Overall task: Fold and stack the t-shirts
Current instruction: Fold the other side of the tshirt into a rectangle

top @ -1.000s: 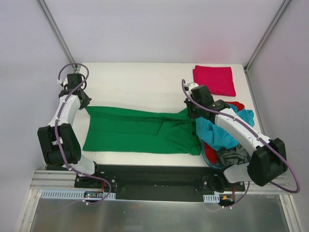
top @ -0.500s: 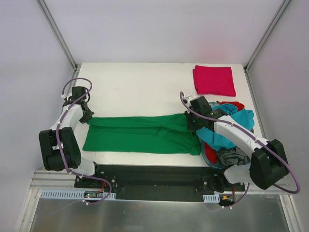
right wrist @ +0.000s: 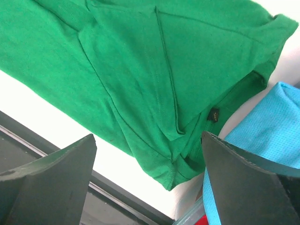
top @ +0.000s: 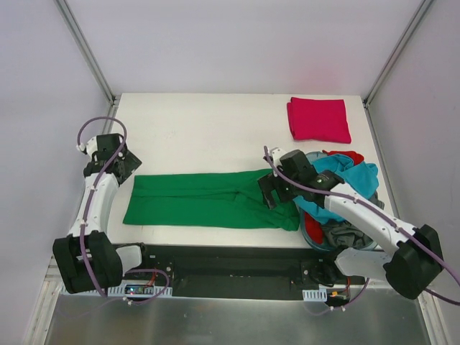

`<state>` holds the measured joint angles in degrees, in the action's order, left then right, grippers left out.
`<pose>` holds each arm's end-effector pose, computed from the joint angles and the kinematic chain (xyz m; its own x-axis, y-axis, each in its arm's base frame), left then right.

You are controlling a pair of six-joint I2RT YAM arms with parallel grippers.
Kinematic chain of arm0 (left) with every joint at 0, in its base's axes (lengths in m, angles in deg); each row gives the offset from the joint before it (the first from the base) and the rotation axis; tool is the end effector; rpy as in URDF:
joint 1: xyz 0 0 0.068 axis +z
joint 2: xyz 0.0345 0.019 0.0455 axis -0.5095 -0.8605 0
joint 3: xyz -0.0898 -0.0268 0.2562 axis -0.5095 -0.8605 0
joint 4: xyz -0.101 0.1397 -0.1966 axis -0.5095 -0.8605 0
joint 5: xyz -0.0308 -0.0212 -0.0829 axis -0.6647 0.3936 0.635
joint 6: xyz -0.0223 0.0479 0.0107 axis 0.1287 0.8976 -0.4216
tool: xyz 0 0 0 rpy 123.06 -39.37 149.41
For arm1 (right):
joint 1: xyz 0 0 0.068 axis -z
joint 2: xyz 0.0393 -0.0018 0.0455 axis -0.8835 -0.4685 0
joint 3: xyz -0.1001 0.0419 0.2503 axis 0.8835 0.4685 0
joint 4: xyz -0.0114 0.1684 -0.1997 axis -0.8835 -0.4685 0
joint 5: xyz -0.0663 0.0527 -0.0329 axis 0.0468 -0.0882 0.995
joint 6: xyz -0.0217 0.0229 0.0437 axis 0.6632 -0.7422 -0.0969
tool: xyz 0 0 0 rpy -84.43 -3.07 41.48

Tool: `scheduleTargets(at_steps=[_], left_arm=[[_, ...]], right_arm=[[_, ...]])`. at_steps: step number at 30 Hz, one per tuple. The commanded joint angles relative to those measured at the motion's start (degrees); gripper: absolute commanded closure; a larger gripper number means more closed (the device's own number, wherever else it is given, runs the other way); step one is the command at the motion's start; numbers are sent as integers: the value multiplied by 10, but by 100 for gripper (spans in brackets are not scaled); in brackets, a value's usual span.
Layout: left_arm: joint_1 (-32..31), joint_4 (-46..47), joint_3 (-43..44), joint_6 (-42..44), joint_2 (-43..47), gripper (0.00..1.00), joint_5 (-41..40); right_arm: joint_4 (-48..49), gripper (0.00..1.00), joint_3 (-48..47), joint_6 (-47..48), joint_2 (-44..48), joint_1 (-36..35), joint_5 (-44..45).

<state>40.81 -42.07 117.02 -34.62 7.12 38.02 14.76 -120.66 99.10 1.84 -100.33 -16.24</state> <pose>0.2436 0.0554 0.2602 -0.3773 -0.6146 -0.6927 -0.7270 0.6599 -0.1896 0.1969 0.1573 0.2563 -0.4570 -0.5993 -0.6573 -0.7400 0.6662 -0.0929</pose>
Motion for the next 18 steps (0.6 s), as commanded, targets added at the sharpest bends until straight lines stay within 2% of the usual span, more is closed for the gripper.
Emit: scheduleTargets(at_steps=[1,4,6,10,14,18], left_arm=[[-6,18,28,-4,18,1,146],[-16,49,32,0,-15,1,210],[-20,61,37,4,-51,1,246],[-26,66,46,10,-125,1,265],[-28,59,30,-2,-156,1,215],[-28,55,13,0,-162,1,192]], right_arm=[[25,4,-20,-20,23,-3,-4],[61,4,-46,-53,-22,-2,-9],[54,4,-82,-70,-88,-2,-14],[55,4,-137,-91,-193,-2,-27],[68,4,-162,-107,-257,-3,-34],[76,4,-158,-101,-284,-3,-61]])
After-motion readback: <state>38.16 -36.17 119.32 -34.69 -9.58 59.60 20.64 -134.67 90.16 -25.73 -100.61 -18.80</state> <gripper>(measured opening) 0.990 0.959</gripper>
